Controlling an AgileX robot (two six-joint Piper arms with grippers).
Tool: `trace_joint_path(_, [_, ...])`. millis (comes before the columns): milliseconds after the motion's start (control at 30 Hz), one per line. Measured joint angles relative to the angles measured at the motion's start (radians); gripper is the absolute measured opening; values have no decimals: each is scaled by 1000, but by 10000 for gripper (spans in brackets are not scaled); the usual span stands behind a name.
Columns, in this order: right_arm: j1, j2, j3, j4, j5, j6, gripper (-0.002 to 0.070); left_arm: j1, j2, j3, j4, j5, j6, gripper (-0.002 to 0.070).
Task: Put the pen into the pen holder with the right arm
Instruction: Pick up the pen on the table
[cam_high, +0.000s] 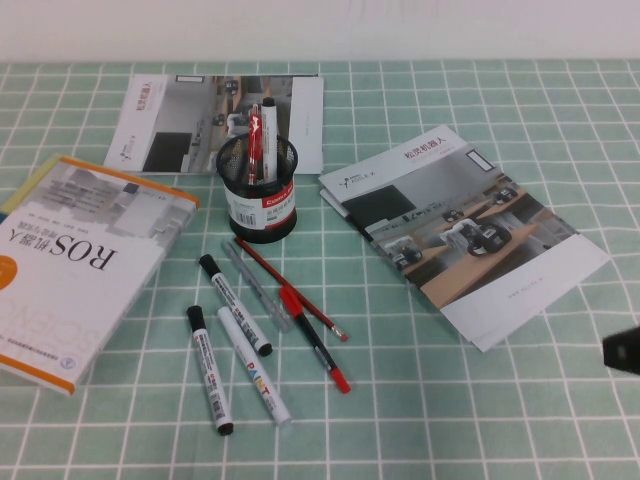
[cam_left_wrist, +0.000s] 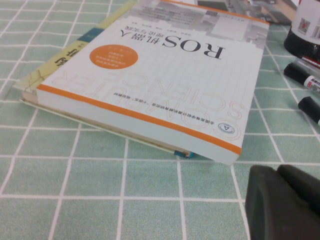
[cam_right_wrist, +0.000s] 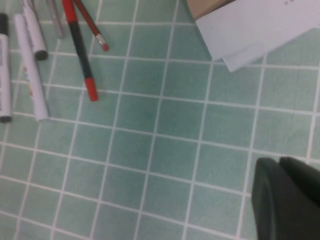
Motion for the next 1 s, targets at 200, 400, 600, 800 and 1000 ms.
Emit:
trace_joint_path(200, [119,167,-126,-116,11,60,-20,0,0,0,0,0,0,-4])
trace_joint_path(400, [301,356,-253,-215,13,164,-20,0,0,0,0,0,0,-4])
trace_joint_path(600, [445,575,-443,-249,24,177,-20,0,0,0,0,0,0,-4])
trace_joint_path(800, [518,806,-684,-290,115,146,-20,0,0,0,0,0,0,-4])
trace_joint_path(1000, [559,991,-905,-310,218,131,-1,0,0,0,0,0,0,-4])
